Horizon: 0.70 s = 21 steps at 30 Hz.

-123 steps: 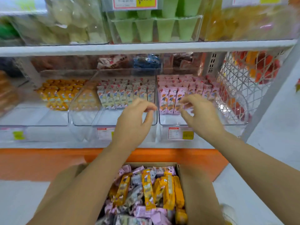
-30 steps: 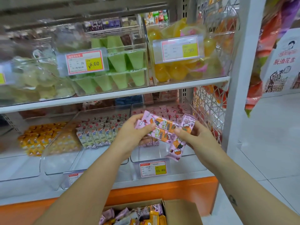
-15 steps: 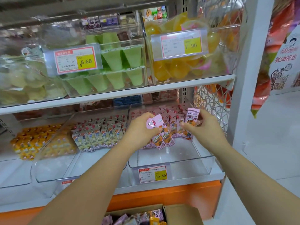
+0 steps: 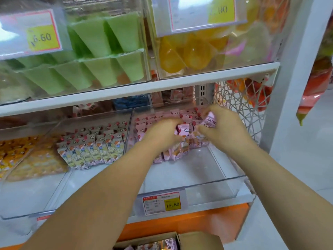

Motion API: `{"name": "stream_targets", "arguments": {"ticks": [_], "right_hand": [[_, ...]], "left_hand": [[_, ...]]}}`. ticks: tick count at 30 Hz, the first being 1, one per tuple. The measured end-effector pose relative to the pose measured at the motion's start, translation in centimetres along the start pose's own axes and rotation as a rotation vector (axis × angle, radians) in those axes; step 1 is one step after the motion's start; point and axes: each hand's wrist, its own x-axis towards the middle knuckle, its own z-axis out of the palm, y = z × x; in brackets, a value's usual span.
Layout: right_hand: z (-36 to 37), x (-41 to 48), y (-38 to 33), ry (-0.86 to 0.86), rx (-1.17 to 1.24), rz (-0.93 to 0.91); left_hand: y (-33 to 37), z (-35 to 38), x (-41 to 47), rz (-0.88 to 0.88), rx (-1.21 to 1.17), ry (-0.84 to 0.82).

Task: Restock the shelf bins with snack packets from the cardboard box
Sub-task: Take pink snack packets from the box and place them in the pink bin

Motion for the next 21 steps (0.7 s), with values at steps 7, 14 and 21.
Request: {"name": "stream_targets", "arguments": {"ticks": [7, 14, 21], "right_hand": [[-0.4, -0.3, 0.2, 0.054, 0.254, 0.129], [0.9, -0.9, 0.1, 0.037, 0.182, 0.139], [3.0, -0.6, 0.3, -0.186, -0.169, 0.103]], "left_hand": [[-0.1, 0.8, 0.2, 0.045, 0.042, -0.016], [-0.6, 0.9, -0.3, -0.009, -0.098, 0.047], [0.1, 0.1, 0.3, 0.020, -0.190, 0.130]]}}
